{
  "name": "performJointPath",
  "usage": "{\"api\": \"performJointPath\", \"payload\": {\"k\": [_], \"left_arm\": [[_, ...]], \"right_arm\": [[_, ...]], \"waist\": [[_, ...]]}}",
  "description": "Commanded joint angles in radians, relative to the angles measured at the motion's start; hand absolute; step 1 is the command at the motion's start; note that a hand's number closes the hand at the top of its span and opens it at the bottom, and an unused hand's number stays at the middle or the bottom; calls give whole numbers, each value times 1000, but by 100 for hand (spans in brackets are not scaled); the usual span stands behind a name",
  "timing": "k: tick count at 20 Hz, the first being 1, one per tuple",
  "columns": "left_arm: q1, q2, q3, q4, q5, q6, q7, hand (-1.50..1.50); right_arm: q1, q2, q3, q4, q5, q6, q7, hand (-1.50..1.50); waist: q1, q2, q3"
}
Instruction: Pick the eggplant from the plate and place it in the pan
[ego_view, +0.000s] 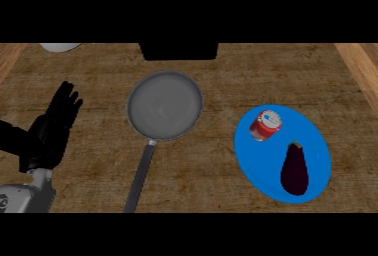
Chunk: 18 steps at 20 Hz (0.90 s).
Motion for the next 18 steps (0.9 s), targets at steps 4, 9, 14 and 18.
{"api": "performJointPath", "payload": {"k": [4, 9, 14, 18], "left_arm": [[-29, -19, -13, 3, -15, -24, 21, 0], [-23, -13, -13, -34, -32, -25, 44, 0], [-71, -37, -13, 30, -35, -36, 44, 0], [-37, -48, -13, 19, -51, -33, 8, 0]], "right_arm": [[-117, -125, 70, -14, 70, 148, 127, -150], [-237, -103, 224, -37, 199, 175, 264, -150], [-312, -103, 360, -12, 250, 321, 350, -150], [-354, -106, 437, 18, 230, 486, 422, -150]], "waist": [[38, 7, 0], [51, 8, 0], [50, 11, 0], [50, 8, -1]]}}
